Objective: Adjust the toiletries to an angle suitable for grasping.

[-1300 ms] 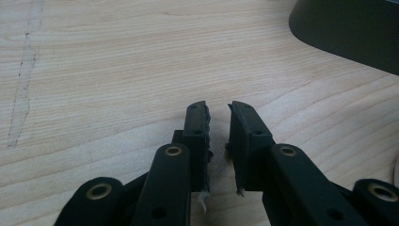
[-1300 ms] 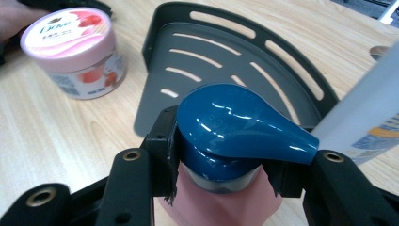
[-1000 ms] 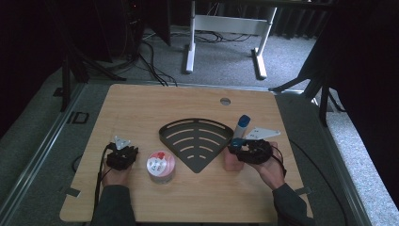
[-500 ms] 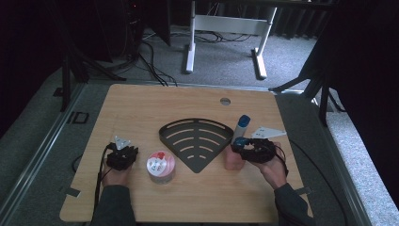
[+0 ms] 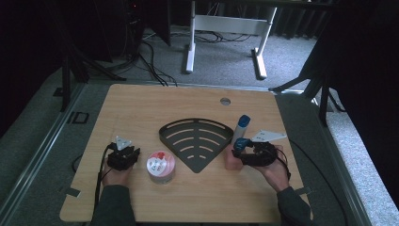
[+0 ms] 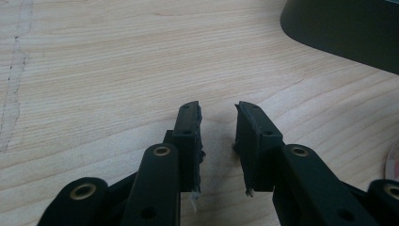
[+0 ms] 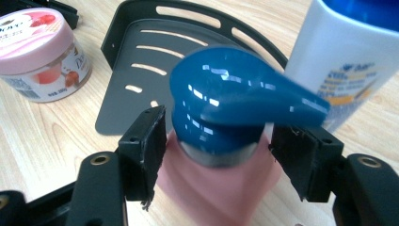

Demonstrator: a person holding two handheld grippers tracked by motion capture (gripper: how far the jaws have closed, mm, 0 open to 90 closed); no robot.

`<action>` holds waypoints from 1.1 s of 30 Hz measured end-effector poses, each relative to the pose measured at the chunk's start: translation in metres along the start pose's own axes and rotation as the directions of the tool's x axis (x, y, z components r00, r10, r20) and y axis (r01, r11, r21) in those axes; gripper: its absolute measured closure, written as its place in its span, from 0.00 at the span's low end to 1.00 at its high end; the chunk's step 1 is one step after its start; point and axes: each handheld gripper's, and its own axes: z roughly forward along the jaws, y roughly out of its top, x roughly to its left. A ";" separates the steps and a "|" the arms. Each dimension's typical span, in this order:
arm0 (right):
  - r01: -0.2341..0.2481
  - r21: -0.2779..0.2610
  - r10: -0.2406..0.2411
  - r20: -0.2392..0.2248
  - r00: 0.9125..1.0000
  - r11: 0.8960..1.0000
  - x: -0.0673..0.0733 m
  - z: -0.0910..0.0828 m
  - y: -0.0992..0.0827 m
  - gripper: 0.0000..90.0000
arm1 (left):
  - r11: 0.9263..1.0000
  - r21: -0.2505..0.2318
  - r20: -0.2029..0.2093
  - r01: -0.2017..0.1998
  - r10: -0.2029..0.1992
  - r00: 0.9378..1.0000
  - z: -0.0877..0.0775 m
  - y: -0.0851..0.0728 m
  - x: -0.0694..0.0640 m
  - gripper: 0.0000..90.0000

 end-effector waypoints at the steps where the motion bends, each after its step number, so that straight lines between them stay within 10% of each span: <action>1: 0.001 0.002 -0.001 0.001 1.000 1.000 0.000 -0.001 -0.001 0.40 | 1.000 0.001 0.000 -0.001 0.001 1.000 0.000 0.000 0.000 0.78; 20: -0.029 0.058 0.030 -0.011 0.999 0.998 0.025 -0.026 -0.043 0.69 | 0.997 0.040 0.044 -0.070 0.068 0.997 -0.010 0.000 -0.012 1.00; 27: 0.028 0.076 -0.026 -0.027 0.999 0.997 0.047 -0.016 -0.049 0.97 | 0.996 0.042 0.104 -0.084 0.080 0.991 -0.015 -0.001 -0.024 1.00; 33: 0.068 0.098 -0.062 -0.055 0.997 0.993 0.062 0.001 -0.048 1.00 | 0.994 0.030 0.123 -0.108 0.104 0.987 -0.022 -0.004 -0.033 1.00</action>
